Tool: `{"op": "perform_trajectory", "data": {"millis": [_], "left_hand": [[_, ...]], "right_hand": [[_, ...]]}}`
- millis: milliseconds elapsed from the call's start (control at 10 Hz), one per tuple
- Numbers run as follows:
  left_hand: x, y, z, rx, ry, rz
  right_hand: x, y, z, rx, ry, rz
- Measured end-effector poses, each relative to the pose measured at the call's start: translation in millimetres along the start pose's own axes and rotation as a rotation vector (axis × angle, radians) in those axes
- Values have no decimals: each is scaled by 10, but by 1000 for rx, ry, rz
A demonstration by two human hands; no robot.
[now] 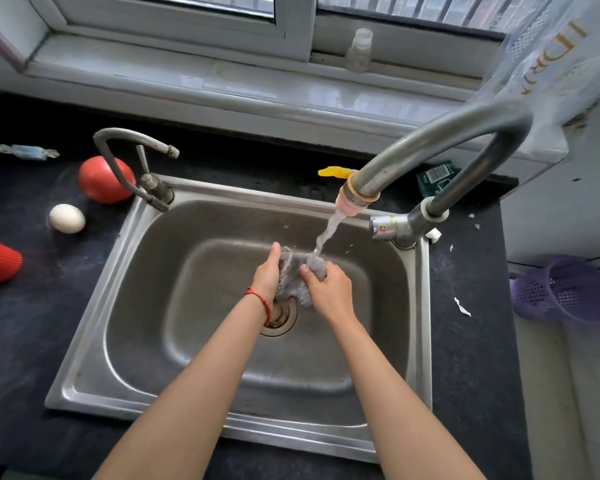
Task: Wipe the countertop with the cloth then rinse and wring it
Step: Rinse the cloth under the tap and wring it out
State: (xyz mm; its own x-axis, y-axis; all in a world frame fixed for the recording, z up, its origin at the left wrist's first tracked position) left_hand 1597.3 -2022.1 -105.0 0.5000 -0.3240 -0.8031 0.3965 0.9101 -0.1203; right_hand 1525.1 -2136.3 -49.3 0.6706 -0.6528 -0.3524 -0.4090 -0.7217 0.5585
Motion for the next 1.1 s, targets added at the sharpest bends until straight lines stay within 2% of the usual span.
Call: {"op": "perform_trajectory", "data": {"millis": [100, 200, 300, 400, 500, 600, 700, 800, 900, 1000, 1100], "left_hand": [[-14, 9, -39, 44, 25, 21], [-16, -171, -241, -24, 158, -105], [31, -104, -396, 44, 161, -66], [87, 28, -534, 110, 147, 21], [-39, -291, -440, 57, 124, -105], [-8, -215, -309, 68, 129, -77], [44, -4, -114, 11, 51, 53], [4, -111, -118, -33, 63, 22], [-39, -281, -145, -149, 151, -49], [16, -388, -159, -223, 173, -137], [-31, -331, -144, -293, 130, -117]], "right_hand": [[2, -38, 8, 163, -37, -17], [-26, -94, -5, 450, -64, -64], [-79, -214, -54, 477, -51, -154], [-112, -239, -26, 175, -58, -154], [-30, -13, 44, -105, -126, -23], [-35, -14, -15, -153, -121, 3], [-184, -243, -144, -147, -8, -62], [-136, -199, -195, -238, 52, -39], [12, -44, -164, -280, 25, 47], [116, 56, 41, -199, -140, 96], [180, 124, 167, 14, -183, 122]]}}
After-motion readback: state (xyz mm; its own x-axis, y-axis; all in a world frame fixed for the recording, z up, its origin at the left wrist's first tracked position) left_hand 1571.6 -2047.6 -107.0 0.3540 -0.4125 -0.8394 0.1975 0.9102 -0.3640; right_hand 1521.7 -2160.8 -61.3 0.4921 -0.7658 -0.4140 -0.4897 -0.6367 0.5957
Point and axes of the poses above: each hand's wrist, its own x-axis towards the middle knuckle, its own y-axis out of the back of the hand, z = x × y, the point moved 10 cm from there along x, towards the middle knuckle, and after that the axes turned 2 degrees about -z, right-handed, at the moved point
